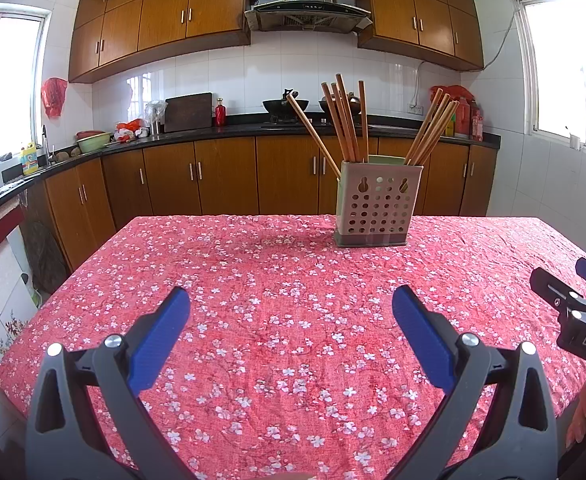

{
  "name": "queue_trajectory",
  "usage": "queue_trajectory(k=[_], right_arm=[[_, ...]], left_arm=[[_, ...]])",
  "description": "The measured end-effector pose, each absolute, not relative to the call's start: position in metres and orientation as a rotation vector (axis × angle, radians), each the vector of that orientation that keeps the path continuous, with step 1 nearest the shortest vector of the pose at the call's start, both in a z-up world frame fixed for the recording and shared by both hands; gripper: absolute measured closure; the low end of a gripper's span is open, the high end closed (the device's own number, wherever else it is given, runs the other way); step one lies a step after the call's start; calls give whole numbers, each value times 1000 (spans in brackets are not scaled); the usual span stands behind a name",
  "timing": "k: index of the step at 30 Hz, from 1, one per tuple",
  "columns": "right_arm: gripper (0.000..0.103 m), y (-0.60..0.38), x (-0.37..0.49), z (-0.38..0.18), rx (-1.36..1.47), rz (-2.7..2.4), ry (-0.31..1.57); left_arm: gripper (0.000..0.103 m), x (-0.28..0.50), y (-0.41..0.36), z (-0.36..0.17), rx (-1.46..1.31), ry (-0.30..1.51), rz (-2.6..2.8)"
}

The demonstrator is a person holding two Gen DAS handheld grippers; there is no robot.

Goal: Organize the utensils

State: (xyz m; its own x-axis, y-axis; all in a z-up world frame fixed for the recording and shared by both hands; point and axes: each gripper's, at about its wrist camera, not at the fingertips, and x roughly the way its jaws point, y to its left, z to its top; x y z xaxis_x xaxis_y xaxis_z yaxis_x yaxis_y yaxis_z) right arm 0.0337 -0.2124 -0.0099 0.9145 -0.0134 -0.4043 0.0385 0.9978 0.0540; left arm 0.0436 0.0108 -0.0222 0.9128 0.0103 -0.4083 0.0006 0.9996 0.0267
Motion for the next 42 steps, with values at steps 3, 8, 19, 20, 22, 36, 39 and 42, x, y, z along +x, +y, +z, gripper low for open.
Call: queue_trajectory(k=[3,8,19,20,22,36,39,42], right_arm=[[2,-212,34,-10,61,-27,416],[2,-212,34,-10,62,-27,417],[2,-212,34,-10,62,-27,418],[2,-212,34,-10,63,-27,418],[2,-211,34,-10,63,-27,418],[2,-211,34,-11,64,-27,420],[2,-211,34,-11,64,-27,420],[2,-210,34,-11,64,-27,420]], left_arm=[[4,44,10,-22,25,422,5],[4,44,11,-23,24,423,5],[4,45,10,-24,22,426,6],[4,46,10,-25,21,427,5],[4,46,10,-25,21,427,5],[4,48,10,-28,20,431,8],[4,48,10,-28,20,433,9],[4,49,11,-29,21,431,9]])
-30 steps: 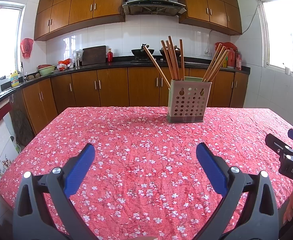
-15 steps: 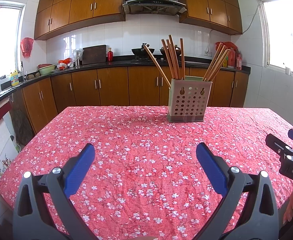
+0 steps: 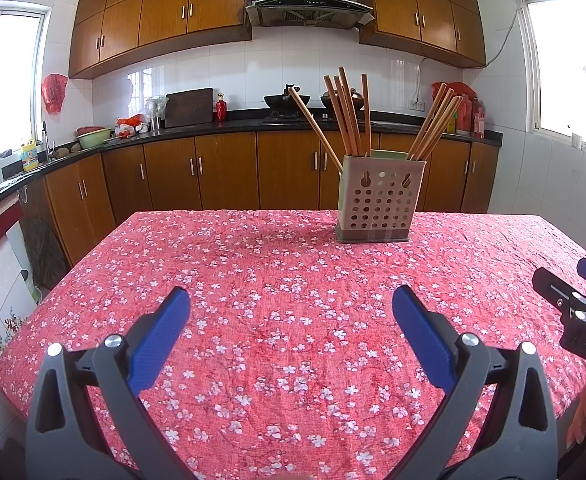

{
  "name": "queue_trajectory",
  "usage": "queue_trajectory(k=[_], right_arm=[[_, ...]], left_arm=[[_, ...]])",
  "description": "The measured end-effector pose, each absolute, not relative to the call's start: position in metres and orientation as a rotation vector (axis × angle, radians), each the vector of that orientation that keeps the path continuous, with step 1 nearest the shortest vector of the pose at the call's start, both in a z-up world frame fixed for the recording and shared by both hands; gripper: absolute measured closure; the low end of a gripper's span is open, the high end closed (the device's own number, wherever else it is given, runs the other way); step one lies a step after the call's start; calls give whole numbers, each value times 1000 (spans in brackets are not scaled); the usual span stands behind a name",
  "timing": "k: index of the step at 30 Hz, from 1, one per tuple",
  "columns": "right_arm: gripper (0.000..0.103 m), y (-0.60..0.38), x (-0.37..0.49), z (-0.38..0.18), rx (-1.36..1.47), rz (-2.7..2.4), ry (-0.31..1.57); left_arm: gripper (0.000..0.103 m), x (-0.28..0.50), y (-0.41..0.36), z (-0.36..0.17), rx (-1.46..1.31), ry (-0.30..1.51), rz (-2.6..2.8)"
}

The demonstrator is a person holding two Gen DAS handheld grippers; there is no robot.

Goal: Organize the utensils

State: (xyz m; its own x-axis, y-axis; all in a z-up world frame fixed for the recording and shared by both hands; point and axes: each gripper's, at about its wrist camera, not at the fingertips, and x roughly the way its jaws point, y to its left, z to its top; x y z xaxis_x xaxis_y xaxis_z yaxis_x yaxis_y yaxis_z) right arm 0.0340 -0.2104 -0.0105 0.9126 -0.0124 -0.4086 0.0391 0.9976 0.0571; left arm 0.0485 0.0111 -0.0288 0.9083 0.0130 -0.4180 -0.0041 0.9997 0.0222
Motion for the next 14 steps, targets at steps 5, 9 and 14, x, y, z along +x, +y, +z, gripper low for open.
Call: queue_trajectory(k=[5,9,14], right_arm=[[2,-209,34,-12,65,-26,421],[2,-209,34,-12,65,-27,421],[2,-210,34,-12,65,-26,421]], left_arm=[[4,49,11,-29,25,426,12],[4,50,11,-30,25,433,15],[4,50,13,-29,22,440,10]])
